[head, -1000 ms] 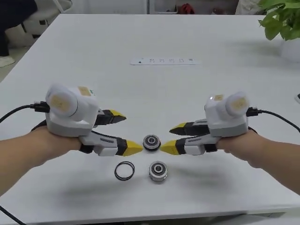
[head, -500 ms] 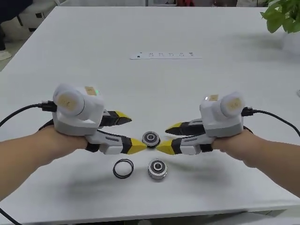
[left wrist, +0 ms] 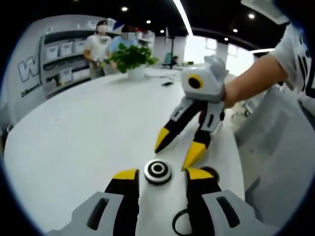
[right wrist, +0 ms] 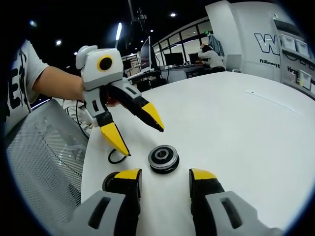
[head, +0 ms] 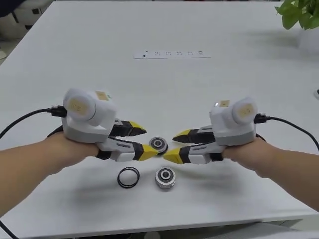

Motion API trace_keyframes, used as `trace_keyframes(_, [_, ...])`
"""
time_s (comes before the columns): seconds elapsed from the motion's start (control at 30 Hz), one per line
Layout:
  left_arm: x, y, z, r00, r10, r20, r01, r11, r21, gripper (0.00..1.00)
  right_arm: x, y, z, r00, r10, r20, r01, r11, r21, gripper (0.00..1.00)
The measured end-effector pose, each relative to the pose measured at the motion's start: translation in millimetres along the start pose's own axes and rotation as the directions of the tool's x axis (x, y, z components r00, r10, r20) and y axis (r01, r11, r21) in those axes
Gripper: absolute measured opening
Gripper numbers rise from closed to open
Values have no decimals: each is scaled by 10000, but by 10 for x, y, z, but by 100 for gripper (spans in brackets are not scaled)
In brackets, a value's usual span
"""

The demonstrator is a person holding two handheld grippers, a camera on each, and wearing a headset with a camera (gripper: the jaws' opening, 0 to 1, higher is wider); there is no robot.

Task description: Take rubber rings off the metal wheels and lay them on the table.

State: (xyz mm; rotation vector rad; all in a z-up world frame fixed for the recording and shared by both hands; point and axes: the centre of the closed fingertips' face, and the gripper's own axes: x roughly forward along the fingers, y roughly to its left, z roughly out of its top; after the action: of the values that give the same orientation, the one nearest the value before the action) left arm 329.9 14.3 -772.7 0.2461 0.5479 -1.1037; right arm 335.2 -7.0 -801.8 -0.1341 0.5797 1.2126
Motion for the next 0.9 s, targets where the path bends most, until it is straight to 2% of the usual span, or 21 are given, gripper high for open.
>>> trace_keyframes(0.23, [82, 22, -26, 9999, -66, -131, 67, 9999, 127, 32, 15, 10, 8, 10000, 43, 48, -43, 10000, 38, 35])
trace_keyframes(0.67, [192, 20, -57, 9996, 27, -264, -30, 9999, -113, 23, 32, 20, -28, 10000, 83, 39, -84, 9999, 89, 35])
trace_keyframes(0.83, [207, 47, -81, 9991, 206, -369, -205, 9998, 28, 18, 38, 30, -27, 9999, 86, 63, -86, 9999, 73, 34])
trace_keyframes(0.9, [214, 66, -84, 9985, 351, -430, -339, 9990, 283, 17, 44, 34, -26, 9999, 92, 93, -93, 9999, 74, 34])
